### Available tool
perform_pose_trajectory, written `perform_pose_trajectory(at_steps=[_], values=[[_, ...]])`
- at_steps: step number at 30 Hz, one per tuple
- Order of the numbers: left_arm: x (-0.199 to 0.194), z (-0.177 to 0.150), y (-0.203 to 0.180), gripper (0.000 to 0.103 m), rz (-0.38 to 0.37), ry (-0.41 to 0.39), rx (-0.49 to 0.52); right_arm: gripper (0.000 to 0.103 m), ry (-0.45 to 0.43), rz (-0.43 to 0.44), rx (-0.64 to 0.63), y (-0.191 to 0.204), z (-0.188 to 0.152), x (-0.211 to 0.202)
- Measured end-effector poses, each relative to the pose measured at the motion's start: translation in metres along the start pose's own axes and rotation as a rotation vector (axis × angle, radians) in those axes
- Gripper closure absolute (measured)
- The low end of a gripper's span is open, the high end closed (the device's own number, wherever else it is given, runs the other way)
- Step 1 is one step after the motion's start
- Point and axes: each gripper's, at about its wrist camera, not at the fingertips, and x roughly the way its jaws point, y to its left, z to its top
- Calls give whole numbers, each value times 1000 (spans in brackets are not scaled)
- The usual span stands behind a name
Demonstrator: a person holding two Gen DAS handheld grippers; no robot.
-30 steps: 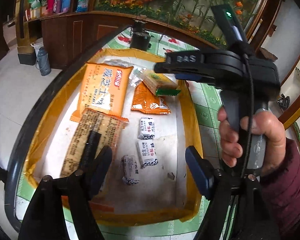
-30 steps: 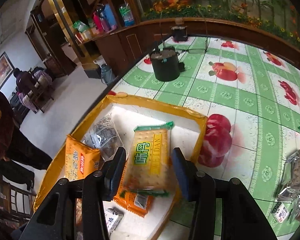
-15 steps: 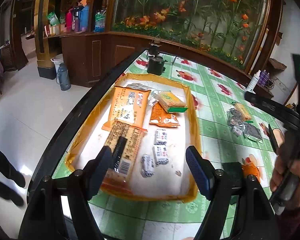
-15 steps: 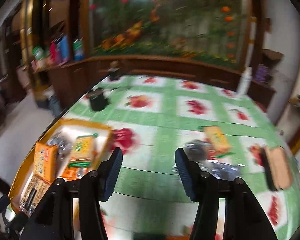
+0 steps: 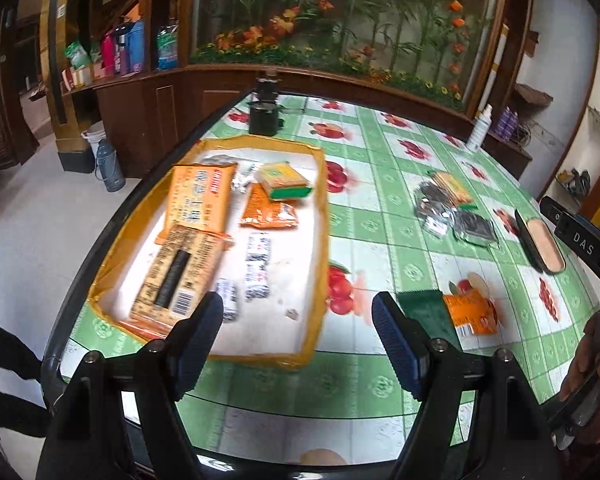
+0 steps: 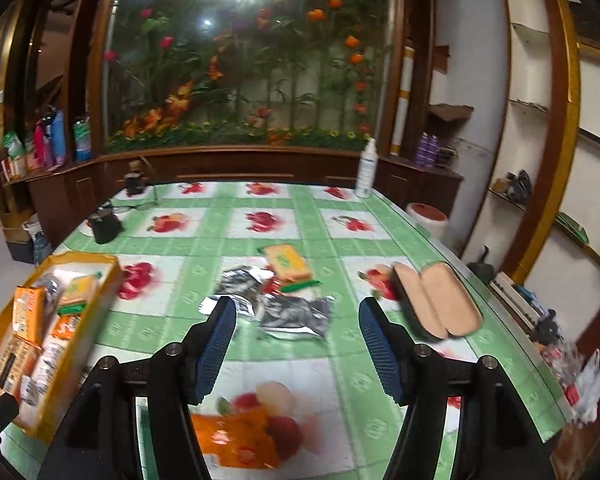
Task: Organize snacks
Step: 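Move both open grippers toward the dark green pack and orange bag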
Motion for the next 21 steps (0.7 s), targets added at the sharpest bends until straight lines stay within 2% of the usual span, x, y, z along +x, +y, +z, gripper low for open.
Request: perform_pose_trajectory(at_steps=[9, 14, 21], values=[[13, -6, -39, 27, -6, 43, 79, 35, 13, -63, 20, -36, -15, 4], [28, -10, -61, 27, -30, 93, 120, 29, 16, -105, 14, -50, -20, 11], [42, -13, -85, 27, -52, 134, 160, 29, 64, -107, 18, -65, -28, 28]])
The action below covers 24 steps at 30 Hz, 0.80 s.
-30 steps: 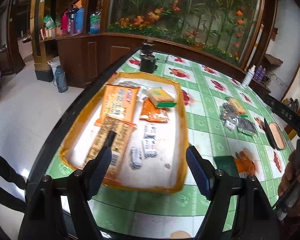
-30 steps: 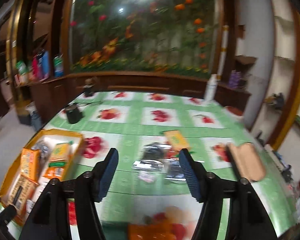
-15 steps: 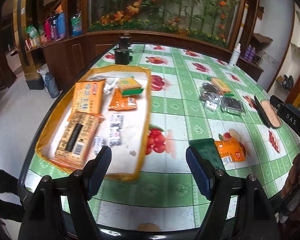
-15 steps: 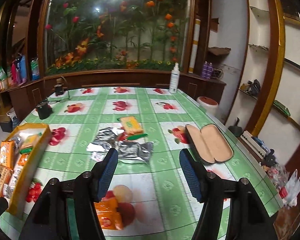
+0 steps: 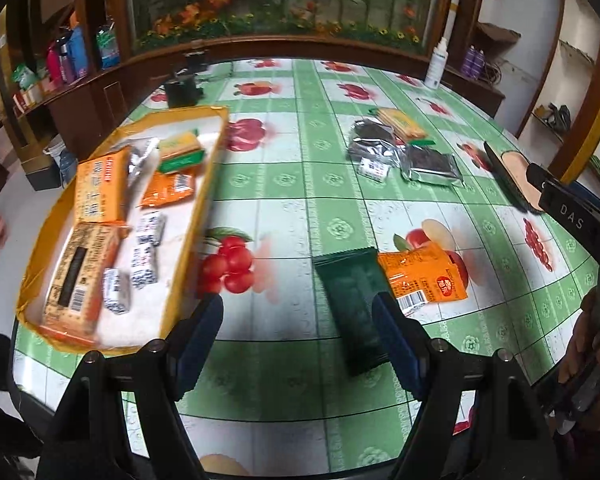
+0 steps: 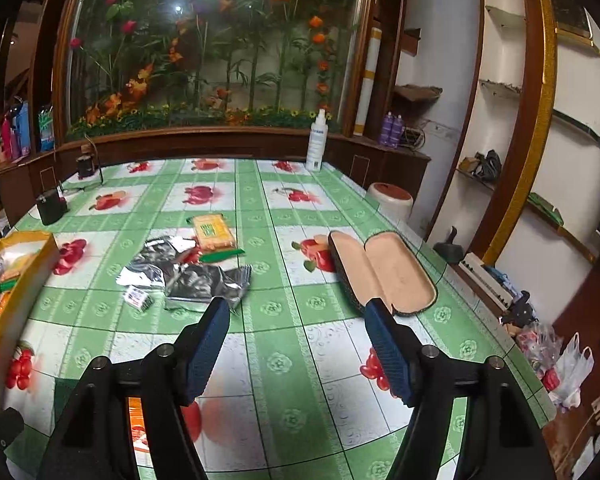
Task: Organize snacks
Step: 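Move both open grippers toward the dark green pack and orange bag, then grasp the dark green pack with the left gripper while the right grasps the orange bag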
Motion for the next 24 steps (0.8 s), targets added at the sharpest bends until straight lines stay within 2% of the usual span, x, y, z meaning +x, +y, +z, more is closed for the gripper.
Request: perform_pose_trajectory(at_steps=[3, 7, 10, 13, 18, 19, 20, 21, 22, 23, 24], values=[[9, 3, -5, 27, -4, 24, 6, 29, 29, 17, 6, -6, -2, 9], [26, 7, -2, 27, -46, 70, -42, 29, 124, 100, 47, -20, -8, 31], [41, 7, -3, 27, -52, 107, -52, 29, 178, 149, 74, -27, -15, 44], [55, 7, -12, 27, -56, 143, -28, 29, 220, 189, 93, -30, -21, 53], [63, 9, -30, 29, -53, 122, 44, 29, 292, 327, 139, -33, -27, 65], [63, 10, -33, 34, -60, 117, 61, 29, 303, 349, 144, -32, -28, 66], [61, 10, -36, 55, -90, 109, 76, 29, 318, 378, 148, -31, -29, 68], [60, 11, -40, 64, -116, 107, 91, 29, 331, 415, 149, -29, -30, 69], [59, 12, -44, 65, -102, 99, 114, 29, 340, 442, 148, -27, -30, 70], [58, 12, -47, 77, -83, 82, 139, 29, 355, 483, 147, -23, -30, 71], [57, 12, -49, 101, -84, 79, 151, 29, 372, 521, 147, -19, -30, 73]])
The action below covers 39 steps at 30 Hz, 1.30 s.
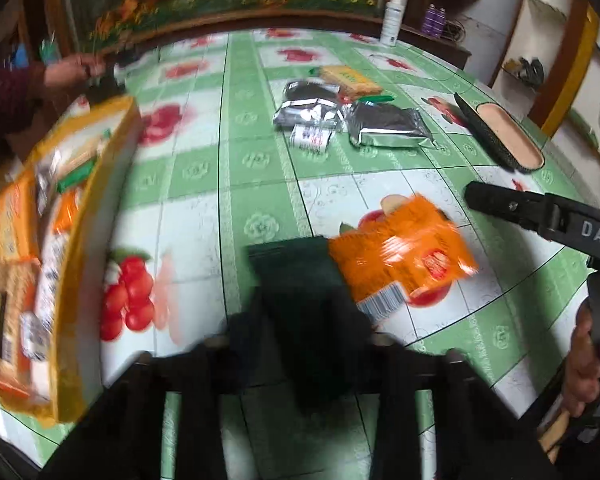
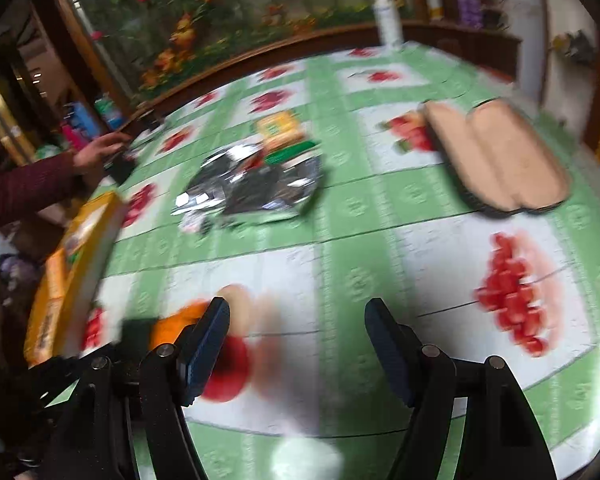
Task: Organize snacks
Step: 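Grasp the dark green pack with the left gripper while the right grasps the orange bag, then carry the green pack and orange bag into the tray and release both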
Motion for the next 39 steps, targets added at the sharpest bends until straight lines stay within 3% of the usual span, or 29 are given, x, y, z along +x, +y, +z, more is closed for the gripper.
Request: perform_pose_trajectory(at_steps=[4, 8, 10, 11, 12, 13, 15, 16, 18, 20, 23, 25, 26, 27, 29, 30, 31, 32, 33, 37, 38, 39], values=[[0, -2, 1, 103, -42, 2, -6, 29, 75, 139, -3, 15, -5, 14], [-3, -5, 12, 102, -96, 16, -47, 29, 105, 95, -80, 37, -9, 28], [-7, -7, 20, 91, -128, 21, -85, 29, 121, 70, -120, 47, -9, 37], [-10, -8, 26, 73, -139, 18, -106, 29, 125, 66, -131, 49, -10, 39], [-13, -9, 30, 52, -144, 7, -129, 43, 118, 67, -146, 53, -10, 39], [-16, -9, 36, 46, -146, -8, -153, 69, 132, 95, -154, 56, -12, 40], [-22, -10, 46, 42, -162, -25, -201, 90, 167, 172, -136, 55, -14, 41], [-22, -9, 49, 41, -173, -22, -215, 94, 171, 185, -135, 54, -15, 41], [-22, -8, 52, 28, -177, -28, -234, 97, 159, 166, -157, 54, -21, 37], [-21, -7, 51, 24, -151, -32, -233, 97, 147, 121, -155, 45, -26, 31], [-9, -7, 46, 24, -111, 4, -214, 98, 112, -37, -139, 25, -30, 17], [-4, -9, 41, 24, -49, 18, -177, 98, 94, -154, -121, 7, -31, 6], [-1, -10, 36, 24, -12, 19, -140, 97, 92, -173, -114, 1, -31, 2], [1, -12, 29, 38, 11, 19, -94, 97, 74, -152, -123, -3, -31, -5], [0, -13, 20, 76, -26, 9, -36, 91, 49, -53, -181, 1, -31, -15], [0, -12, 19, 82, -49, 14, -28, 69, 42, 4, -218, 8, -32, -18], [-1, -11, 19, 88, -74, 16, -32, 28, 37, 61, -264, 17, -34, -20], [-1, -10, 22, 101, -114, 21, -42, 12, 25, 120, -333, 31, -36, -22], [-2, -10, 26, 101, -147, 24, -65, 5, 3, 155, -406, 46, -39, -22], [-20, -8, 48, 101, -198, 9, -150, 5, -31, 120, -690, 95, -50, -13], [-29, -7, 55, 97, -205, -6, -175, 5, -23, 134, -746, 104, -52, -9], [-34, -7, 58, 84, -205, -12, -184, 5, 0, 152, -788, 109, -55, -5]])
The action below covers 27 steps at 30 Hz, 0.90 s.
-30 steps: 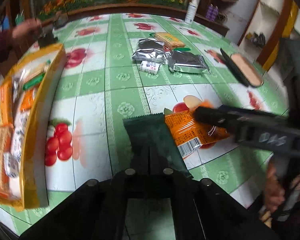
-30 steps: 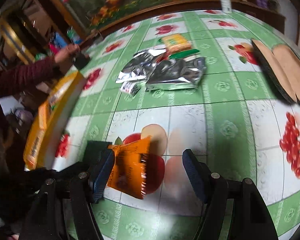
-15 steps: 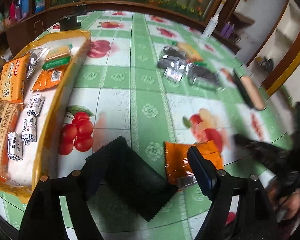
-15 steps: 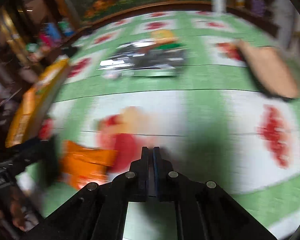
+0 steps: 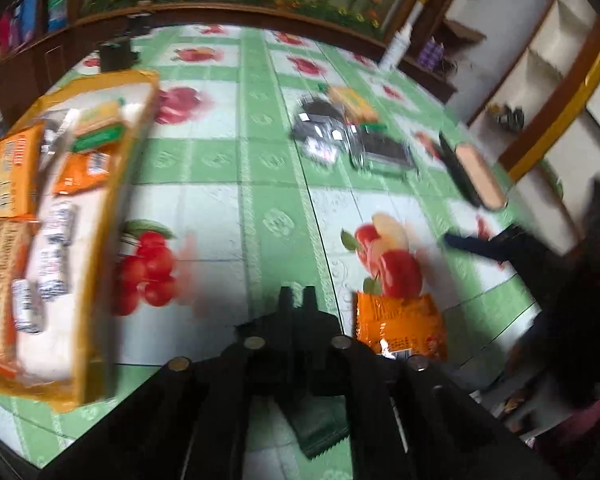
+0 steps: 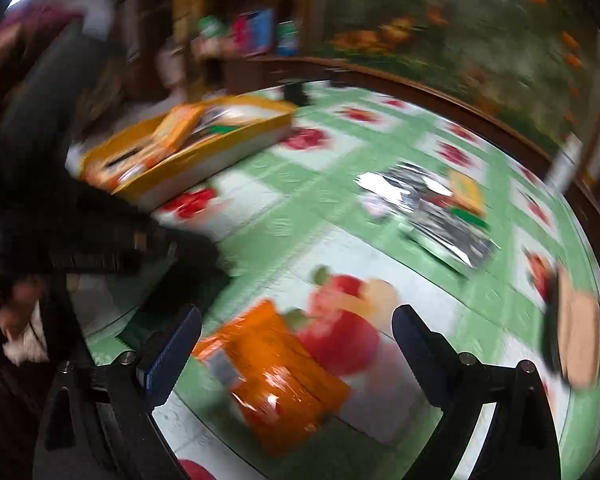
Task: Organize snacks
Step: 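Carry the green pack and orange bag into the tray and release both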
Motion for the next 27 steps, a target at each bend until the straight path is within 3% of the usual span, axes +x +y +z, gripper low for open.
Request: perform_pose_trajectory(at_steps=[1, 2, 3, 4, 5, 7, 9, 10, 14, 16, 18, 22, 24, 25, 27], values=[[-5, 0, 0, 73, 3, -7, -5, 5, 23, 23, -37, 6, 1, 6], [-13, -1, 1, 49, 10, -17, -7, 5, 46, 38, -73, 11, 1, 12], [-18, -2, 1, 33, 12, -24, -11, 5, 66, 50, -95, 13, -1, 16], [-20, -3, 2, 31, 12, -28, -17, 6, 85, 59, -106, 14, -4, 20], [-22, -6, 0, 31, 14, -20, -21, 9, 108, 61, -109, 12, -7, 23], [-17, -10, -4, 31, 39, 3, -17, 37, 148, 75, -105, 12, -14, 27], [-8, -17, -10, 31, 94, 30, 7, 45, 154, 79, -59, 4, -19, 25], [-1, -20, -14, 31, 117, 47, 23, 61, 159, 58, -29, 0, -22, 23], [29, -31, -27, 28, 220, 126, 67, 67, 157, -53, 69, -18, -32, 13], [35, -38, -45, 28, 293, 89, 164, 67, 154, -91, 120, -32, -35, 11], [35, -41, -58, 59, 251, 67, 211, 68, 152, -122, 191, -47, -41, 6], [38, -46, -68, 59, 207, 65, 252, 74, 123, -125, 286, -58, -49, -5], [35, -45, -64, 59, 154, 69, 228, 76, 107, -123, 312, -59, -51, -9], [31, -43, -60, 59, 122, 66, 205, 81, 100, -122, 324, -59, -51, -12], [21, -38, -52, 59, 102, 42, 170, 101, 89, -105, 347, -59, -51, -16]])
